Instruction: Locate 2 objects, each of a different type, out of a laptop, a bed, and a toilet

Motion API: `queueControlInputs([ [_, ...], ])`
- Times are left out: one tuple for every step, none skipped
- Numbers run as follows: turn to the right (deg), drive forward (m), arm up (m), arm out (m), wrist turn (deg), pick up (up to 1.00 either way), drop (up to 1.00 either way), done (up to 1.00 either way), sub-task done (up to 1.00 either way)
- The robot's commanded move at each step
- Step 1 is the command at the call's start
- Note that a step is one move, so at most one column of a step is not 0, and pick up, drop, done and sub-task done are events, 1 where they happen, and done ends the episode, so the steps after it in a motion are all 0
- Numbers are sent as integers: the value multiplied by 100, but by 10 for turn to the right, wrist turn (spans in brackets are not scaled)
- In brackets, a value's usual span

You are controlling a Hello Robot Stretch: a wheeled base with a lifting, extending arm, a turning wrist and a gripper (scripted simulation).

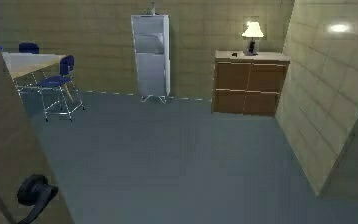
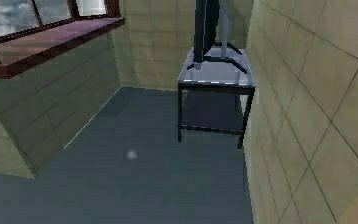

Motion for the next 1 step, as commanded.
queueControlInputs([
  [0, 55, 0, 0, 0, 0, 0, 0, 0],
])
